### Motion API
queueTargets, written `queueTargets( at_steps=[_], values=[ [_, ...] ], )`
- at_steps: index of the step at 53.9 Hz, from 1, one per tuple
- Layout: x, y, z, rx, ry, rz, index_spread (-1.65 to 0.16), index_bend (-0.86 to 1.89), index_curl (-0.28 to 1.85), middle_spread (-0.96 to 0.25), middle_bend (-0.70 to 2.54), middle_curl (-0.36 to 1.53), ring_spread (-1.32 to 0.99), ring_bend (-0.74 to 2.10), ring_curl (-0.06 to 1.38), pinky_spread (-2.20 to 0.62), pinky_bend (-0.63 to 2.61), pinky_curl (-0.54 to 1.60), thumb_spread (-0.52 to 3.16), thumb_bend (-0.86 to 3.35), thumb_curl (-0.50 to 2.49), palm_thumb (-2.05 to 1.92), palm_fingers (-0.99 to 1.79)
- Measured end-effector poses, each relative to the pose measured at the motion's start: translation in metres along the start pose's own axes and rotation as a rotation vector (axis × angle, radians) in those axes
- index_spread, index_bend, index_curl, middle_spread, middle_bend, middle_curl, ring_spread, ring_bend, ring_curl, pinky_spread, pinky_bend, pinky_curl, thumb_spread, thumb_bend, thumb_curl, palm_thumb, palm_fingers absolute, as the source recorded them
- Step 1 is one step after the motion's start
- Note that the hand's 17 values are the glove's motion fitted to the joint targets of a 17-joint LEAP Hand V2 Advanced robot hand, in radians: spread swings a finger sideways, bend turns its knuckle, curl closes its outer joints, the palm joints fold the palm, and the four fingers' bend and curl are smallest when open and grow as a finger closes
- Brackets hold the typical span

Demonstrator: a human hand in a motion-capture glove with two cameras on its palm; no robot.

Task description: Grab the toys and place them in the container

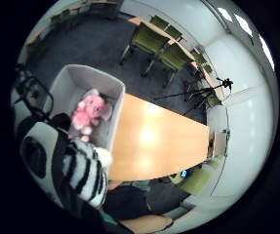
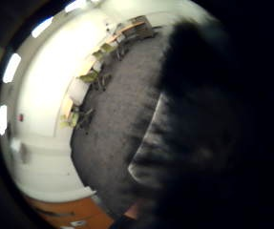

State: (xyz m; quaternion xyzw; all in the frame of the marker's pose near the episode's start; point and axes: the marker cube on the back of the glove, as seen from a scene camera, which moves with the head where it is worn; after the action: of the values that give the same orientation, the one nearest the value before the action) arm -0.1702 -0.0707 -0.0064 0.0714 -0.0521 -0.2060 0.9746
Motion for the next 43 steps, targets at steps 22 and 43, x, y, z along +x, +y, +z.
queueTargets(
  at_steps=[22,43],
  values=[
    [-0.039,0.025,0.032,-0.2,-0.013,-0.05,-0.32,0.08,0.23,-0.05,0.4,0.56,-0.19,0.96,0.35,-0.23,1.16,0.47,1.04,-0.14,0.65,-0.17,-0.04],
    [0.103,0.087,0.007,-0.144,0.04,0.17,-0.29,0.16,0.28,0.01,0.34,0.5,-0.18,0.78,0.26,-0.15,1.03,0.37,1.01,-0.12,0.33,-0.16,-0.02]
  ],
)
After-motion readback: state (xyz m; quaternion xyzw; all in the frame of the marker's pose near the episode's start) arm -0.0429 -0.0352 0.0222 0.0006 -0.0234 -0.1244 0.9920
